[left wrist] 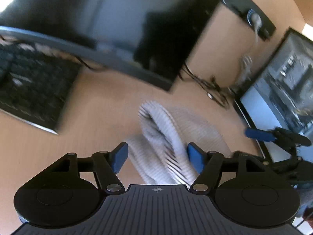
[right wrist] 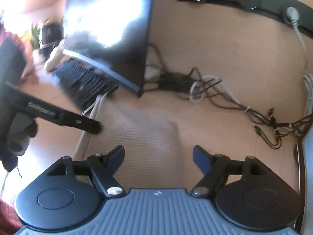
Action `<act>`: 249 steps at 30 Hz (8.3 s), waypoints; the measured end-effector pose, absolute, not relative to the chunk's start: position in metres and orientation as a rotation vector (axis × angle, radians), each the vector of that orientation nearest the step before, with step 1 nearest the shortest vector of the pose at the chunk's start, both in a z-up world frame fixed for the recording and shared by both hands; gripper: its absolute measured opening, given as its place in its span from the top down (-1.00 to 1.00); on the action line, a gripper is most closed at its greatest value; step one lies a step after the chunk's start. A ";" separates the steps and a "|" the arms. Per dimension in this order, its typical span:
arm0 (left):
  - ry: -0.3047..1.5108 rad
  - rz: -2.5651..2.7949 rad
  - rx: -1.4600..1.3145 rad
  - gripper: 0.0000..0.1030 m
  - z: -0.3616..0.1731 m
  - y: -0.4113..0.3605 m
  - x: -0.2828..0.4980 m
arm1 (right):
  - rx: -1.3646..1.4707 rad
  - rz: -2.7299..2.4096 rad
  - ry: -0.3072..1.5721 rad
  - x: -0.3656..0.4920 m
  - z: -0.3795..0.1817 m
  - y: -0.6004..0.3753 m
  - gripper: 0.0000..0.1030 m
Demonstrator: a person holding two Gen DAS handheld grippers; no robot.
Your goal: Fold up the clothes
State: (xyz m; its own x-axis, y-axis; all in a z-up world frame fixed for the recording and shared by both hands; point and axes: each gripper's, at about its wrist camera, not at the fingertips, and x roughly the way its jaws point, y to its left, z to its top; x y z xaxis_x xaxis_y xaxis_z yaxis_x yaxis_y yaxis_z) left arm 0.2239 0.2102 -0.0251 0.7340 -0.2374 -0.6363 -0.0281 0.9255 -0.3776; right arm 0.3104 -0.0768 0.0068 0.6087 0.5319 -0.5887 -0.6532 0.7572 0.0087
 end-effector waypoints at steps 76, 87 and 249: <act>0.751 0.310 -0.627 -0.17 -0.053 0.133 0.142 | -0.058 1.213 0.880 0.354 -0.082 -0.043 -0.60; 0.615 0.465 -0.458 -0.23 -0.010 0.136 0.130 | -0.367 1.207 0.539 0.312 -0.043 -0.020 -0.61; 0.626 0.156 -0.505 -0.28 -0.051 0.234 0.272 | -0.404 0.998 0.503 0.309 -0.069 0.035 -1.00</act>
